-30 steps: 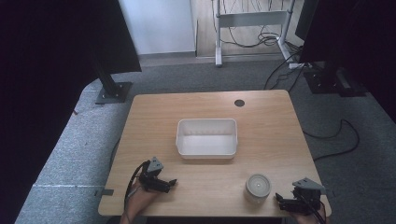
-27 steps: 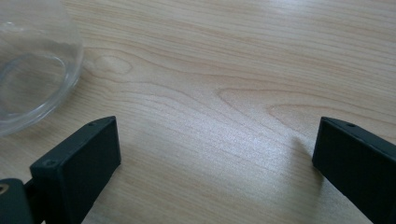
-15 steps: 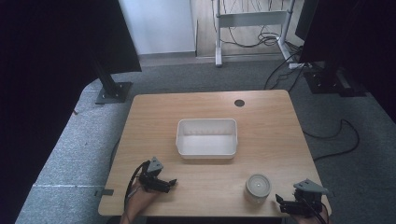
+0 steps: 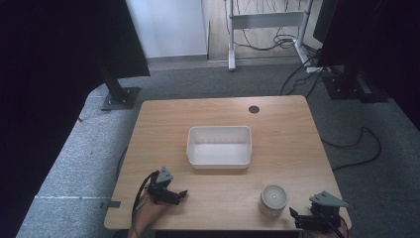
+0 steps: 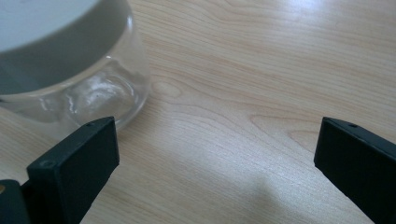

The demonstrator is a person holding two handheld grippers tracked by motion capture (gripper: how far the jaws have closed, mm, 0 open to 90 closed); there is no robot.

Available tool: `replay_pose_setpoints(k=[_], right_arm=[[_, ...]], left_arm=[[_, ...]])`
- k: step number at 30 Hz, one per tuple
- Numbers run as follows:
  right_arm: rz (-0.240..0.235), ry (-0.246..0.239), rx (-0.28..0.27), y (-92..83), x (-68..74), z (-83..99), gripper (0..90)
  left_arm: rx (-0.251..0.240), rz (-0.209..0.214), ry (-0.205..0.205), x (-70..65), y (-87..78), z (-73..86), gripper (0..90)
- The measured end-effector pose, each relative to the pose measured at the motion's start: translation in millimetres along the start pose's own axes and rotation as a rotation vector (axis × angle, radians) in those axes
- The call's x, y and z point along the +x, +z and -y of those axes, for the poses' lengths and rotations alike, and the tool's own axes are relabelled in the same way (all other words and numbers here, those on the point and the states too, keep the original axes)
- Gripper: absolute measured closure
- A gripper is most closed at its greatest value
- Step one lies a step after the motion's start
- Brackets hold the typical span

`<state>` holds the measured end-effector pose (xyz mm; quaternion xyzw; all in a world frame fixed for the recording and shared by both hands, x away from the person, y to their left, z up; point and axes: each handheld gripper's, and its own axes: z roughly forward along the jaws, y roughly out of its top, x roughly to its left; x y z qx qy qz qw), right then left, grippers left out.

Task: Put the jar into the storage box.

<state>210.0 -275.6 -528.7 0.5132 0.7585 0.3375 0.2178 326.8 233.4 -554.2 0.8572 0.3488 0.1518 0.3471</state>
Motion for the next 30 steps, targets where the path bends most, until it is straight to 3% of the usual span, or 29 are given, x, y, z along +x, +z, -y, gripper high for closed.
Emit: replay_pose_setpoints(k=[14,30], right_arm=[[-0.03,-0.044,-0.022,-8.1,13.1,-3.5,0.1],[-0.116,-0.107,-0.056,-9.7,34.1,-11.8,0.0]], left_arm=[[0.0,-0.001,-0.001,-0.1,0.0,0.1,0.3],[0.0,-0.003,-0.003,-0.3,-0.2,0.2,0.3]])
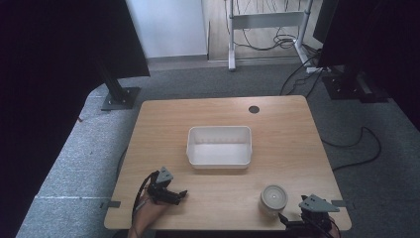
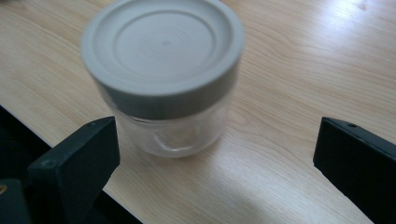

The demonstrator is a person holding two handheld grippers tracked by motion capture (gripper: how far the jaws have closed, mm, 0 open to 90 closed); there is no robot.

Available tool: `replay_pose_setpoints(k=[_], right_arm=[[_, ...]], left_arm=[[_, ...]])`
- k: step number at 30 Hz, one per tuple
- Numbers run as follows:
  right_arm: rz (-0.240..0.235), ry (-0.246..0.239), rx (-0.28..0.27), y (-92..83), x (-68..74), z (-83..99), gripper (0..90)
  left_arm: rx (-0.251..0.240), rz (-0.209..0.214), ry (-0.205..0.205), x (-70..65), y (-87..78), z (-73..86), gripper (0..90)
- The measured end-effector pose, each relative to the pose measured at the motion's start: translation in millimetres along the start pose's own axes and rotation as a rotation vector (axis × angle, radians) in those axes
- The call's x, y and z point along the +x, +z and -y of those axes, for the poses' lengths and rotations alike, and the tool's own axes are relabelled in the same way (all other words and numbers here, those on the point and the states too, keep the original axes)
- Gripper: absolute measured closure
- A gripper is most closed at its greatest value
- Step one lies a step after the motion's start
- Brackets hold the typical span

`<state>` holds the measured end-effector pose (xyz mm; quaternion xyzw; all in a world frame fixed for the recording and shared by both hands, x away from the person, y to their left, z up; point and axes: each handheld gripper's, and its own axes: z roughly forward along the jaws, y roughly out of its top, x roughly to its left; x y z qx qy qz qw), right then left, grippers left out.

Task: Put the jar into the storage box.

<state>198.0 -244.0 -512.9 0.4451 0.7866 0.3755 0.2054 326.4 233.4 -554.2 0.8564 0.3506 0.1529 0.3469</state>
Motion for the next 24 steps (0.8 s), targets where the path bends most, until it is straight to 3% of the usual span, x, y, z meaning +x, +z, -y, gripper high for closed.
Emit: replay_pose_setpoints(k=[10,24], right_arm=[[-0.037,-0.025,-0.011,9.0,7.9,-4.2,0.0],[-0.037,-0.039,-0.005,26.2,14.6,-10.2,0.7]], left_arm=[[0.0,0.0,0.0,0.0,0.0,0.0,0.3],[0.0,0.0,0.0,0.0,0.0,0.0,0.3]])
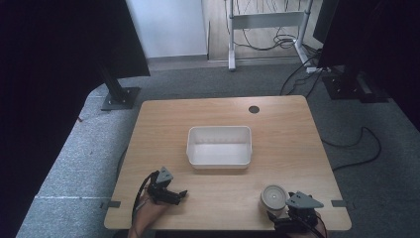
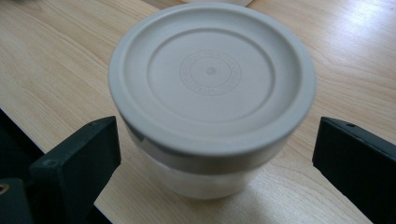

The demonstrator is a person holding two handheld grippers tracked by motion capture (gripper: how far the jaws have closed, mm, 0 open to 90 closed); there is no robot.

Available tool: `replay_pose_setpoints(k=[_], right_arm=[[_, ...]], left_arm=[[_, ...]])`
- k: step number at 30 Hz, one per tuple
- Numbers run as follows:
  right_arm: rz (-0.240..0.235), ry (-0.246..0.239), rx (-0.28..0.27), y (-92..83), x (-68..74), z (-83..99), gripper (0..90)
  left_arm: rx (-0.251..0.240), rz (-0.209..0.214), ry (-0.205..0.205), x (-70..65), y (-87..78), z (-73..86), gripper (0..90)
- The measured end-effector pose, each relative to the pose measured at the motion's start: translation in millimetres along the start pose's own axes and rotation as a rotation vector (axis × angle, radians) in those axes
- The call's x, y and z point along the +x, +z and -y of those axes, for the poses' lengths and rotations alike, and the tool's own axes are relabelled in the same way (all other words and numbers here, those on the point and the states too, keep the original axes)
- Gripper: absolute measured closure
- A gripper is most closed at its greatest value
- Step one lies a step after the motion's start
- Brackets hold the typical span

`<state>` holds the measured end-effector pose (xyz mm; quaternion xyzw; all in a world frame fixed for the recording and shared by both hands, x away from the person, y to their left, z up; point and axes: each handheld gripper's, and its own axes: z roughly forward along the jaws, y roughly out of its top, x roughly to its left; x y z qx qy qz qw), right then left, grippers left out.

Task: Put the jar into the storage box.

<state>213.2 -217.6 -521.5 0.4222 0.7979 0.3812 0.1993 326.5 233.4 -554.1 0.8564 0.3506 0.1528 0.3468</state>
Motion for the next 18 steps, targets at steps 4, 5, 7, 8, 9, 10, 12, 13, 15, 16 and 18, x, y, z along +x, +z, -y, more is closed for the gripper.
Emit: replay_pose_setpoints(k=[4,5,7,8,9,10,12,13,15,16,18], right_arm=[[-0.002,-0.002,0.003,4.5,0.1,-0.9,1.0],[-0.004,0.001,0.004,6.0,0.4,-1.3,1.3],[-0.009,0.0,0.002,7.9,0.5,-1.9,2.1],[-0.01,0.001,0.001,8.6,0.7,-2.3,2.2],[-0.011,0.0,0.0,9.6,0.8,-2.7,2.4],[-0.012,0.0,0.0,10.9,1.0,-3.2,2.7],[-0.014,0.002,-0.001,13.0,1.2,-3.9,3.1],[-0.017,0.001,-0.002,14.4,1.5,-4.4,3.4],[-0.02,0.002,-0.002,16.3,2.2,-5.3,4.5],[-0.022,0.001,-0.002,17.6,2.5,-5.8,4.9],[-0.02,0.002,-0.005,19.5,3.2,-7.1,5.6]], left_arm=[[0.0,0.0,0.0,0.0,0.0,0.0,0.3],[0.0,0.0,0.0,0.0,0.0,0.0,0.3],[0.0,0.0,0.0,0.0,0.0,0.0,0.3],[0.0,0.0,-0.001,0.0,0.0,0.0,0.3],[0.0,0.0,0.0,0.0,0.0,0.0,0.3],[0.0,0.0,0.0,0.0,0.0,0.0,0.3],[0.0,0.0,0.0,0.0,0.0,0.0,0.3],[0.0,0.0,-0.001,0.0,0.0,0.0,0.3],[0.0,0.0,-0.001,0.0,0.0,0.0,0.3],[0.0,0.0,0.0,0.0,0.0,0.0,0.3],[0.0,0.0,0.0,0.0,0.0,0.0,0.3]])
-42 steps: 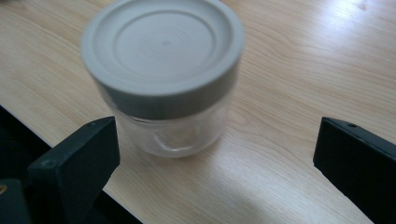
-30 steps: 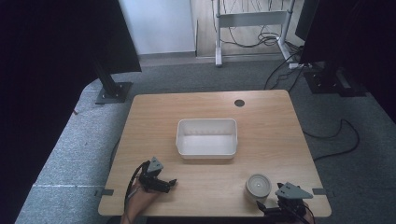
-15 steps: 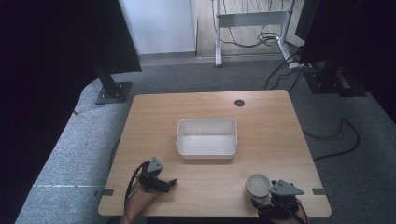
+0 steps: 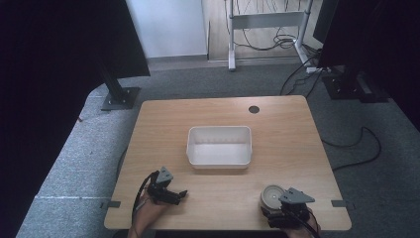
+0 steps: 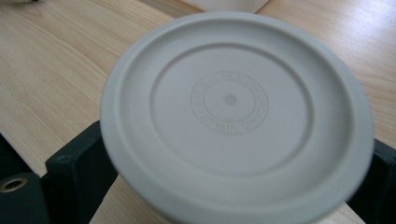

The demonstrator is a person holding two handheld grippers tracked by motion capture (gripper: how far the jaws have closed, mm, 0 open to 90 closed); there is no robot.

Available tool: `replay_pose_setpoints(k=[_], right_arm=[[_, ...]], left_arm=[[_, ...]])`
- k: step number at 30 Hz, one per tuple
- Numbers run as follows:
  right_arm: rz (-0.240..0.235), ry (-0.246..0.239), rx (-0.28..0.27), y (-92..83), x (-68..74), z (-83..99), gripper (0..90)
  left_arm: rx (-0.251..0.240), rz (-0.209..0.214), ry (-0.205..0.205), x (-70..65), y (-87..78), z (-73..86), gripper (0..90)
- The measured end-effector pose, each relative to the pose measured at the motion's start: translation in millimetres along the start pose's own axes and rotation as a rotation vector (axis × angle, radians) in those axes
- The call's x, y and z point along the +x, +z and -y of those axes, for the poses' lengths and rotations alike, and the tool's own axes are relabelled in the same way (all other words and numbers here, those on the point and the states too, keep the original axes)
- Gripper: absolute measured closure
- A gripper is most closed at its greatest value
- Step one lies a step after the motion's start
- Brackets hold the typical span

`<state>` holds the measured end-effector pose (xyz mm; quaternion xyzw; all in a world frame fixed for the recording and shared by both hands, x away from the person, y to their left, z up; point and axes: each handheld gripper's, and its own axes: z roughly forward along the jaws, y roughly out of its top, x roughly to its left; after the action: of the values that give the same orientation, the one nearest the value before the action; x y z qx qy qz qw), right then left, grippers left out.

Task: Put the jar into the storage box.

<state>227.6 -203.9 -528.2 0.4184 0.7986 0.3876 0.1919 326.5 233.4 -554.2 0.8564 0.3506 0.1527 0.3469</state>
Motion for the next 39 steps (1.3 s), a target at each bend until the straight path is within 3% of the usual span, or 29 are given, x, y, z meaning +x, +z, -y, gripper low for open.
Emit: replay_pose_setpoints(k=[8,16,39], right_arm=[[0.017,0.012,-0.002,2.9,0.6,-0.9,9.2],[0.044,0.056,-0.017,1.1,2.7,-2.3,9.4],[0.042,0.05,-0.009,10.1,8.7,-19.8,9.3]], left_arm=[[0.0,0.0,0.0,0.0,0.0,0.0,0.3],[0.0,0.0,0.0,0.0,0.0,0.0,0.3],[-0.001,0.0,-0.001,-0.1,0.1,0.0,0.3]])
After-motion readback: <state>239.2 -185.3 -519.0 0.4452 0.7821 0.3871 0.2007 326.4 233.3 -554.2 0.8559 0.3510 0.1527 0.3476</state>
